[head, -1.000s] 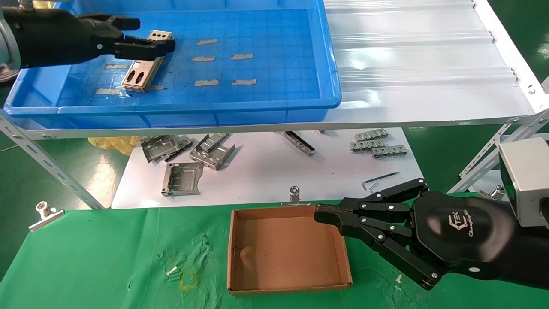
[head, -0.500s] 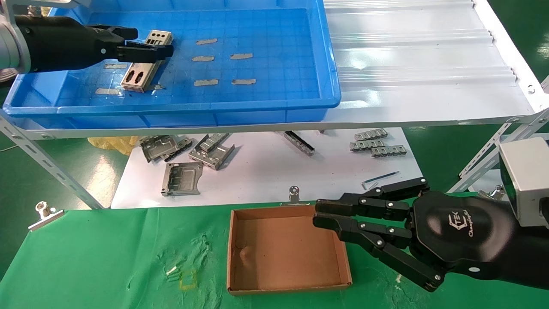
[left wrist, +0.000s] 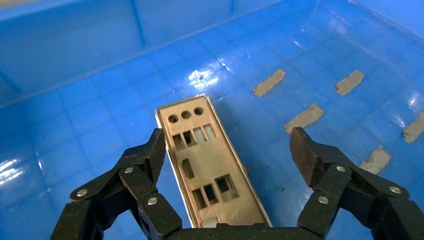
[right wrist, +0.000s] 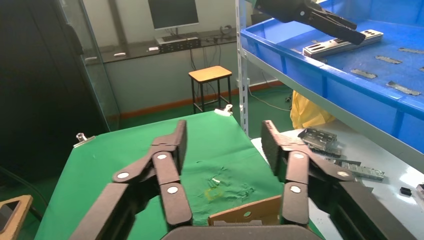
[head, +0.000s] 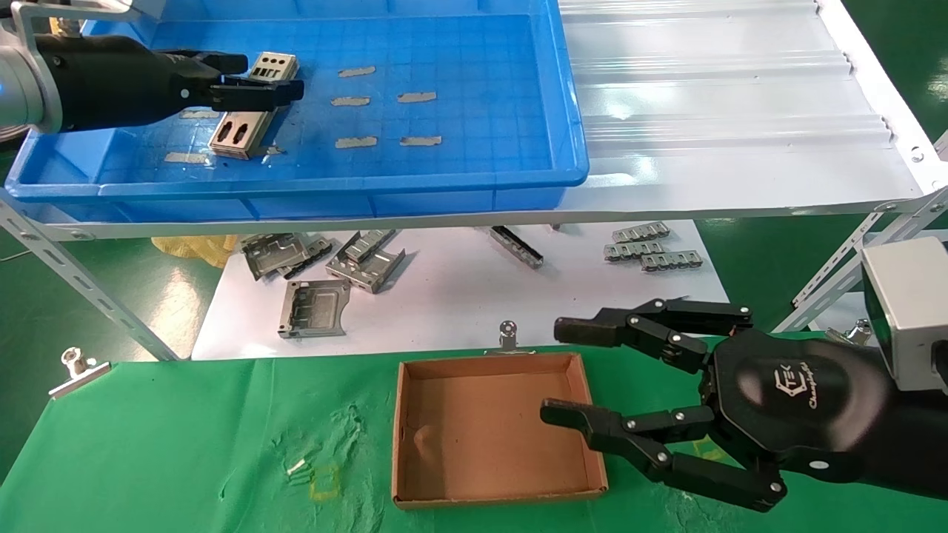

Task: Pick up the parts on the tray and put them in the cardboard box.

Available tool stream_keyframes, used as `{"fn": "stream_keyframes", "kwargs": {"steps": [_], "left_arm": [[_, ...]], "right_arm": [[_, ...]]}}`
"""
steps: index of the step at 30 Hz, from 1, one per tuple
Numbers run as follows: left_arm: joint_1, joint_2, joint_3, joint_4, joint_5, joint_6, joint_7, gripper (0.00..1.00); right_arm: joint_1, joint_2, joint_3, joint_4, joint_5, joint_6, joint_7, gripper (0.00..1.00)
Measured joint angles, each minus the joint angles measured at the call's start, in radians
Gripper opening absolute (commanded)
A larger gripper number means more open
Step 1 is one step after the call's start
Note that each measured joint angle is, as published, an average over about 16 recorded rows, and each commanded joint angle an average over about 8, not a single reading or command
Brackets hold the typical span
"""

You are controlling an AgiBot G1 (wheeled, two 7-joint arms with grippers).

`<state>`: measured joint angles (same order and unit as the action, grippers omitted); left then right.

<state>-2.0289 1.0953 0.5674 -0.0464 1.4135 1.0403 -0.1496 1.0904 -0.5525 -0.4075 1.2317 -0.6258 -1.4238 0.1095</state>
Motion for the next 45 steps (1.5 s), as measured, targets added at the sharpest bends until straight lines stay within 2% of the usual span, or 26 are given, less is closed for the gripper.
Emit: {"fn": "stream_keyframes", "kwargs": {"steps": [28, 29, 36, 37, 45], "left_arm": [[-0.008, 0.000, 0.006, 0.023, 0.009, -0.039, 0.011, 0.00], [-0.008, -0.001, 0.006, 0.023, 0.010, -0.039, 0.011, 0.04], [-0.011, -0.002, 0.009, 0.027, 0.014, -0.035, 0.012, 0.90], [-0.012, -0.003, 0.010, 0.028, 0.015, -0.033, 0.012, 0.99], [-0.014, -0.005, 0.010, 0.031, 0.015, -0.024, 0.012, 1.00]], "right_arm": [[0.000, 0.000, 0.000, 0.000, 0.000, 0.000, 0.000, 1.00], [0.000, 0.000, 0.000, 0.000, 0.000, 0.000, 0.000, 1.00], [0.000, 0.000, 0.000, 0.000, 0.000, 0.000, 0.000, 1.00], [0.000, 0.000, 0.000, 0.000, 0.000, 0.000, 0.000, 1.00], [0.000, 0.000, 0.000, 0.000, 0.000, 0.000, 0.000, 1.00]]}}
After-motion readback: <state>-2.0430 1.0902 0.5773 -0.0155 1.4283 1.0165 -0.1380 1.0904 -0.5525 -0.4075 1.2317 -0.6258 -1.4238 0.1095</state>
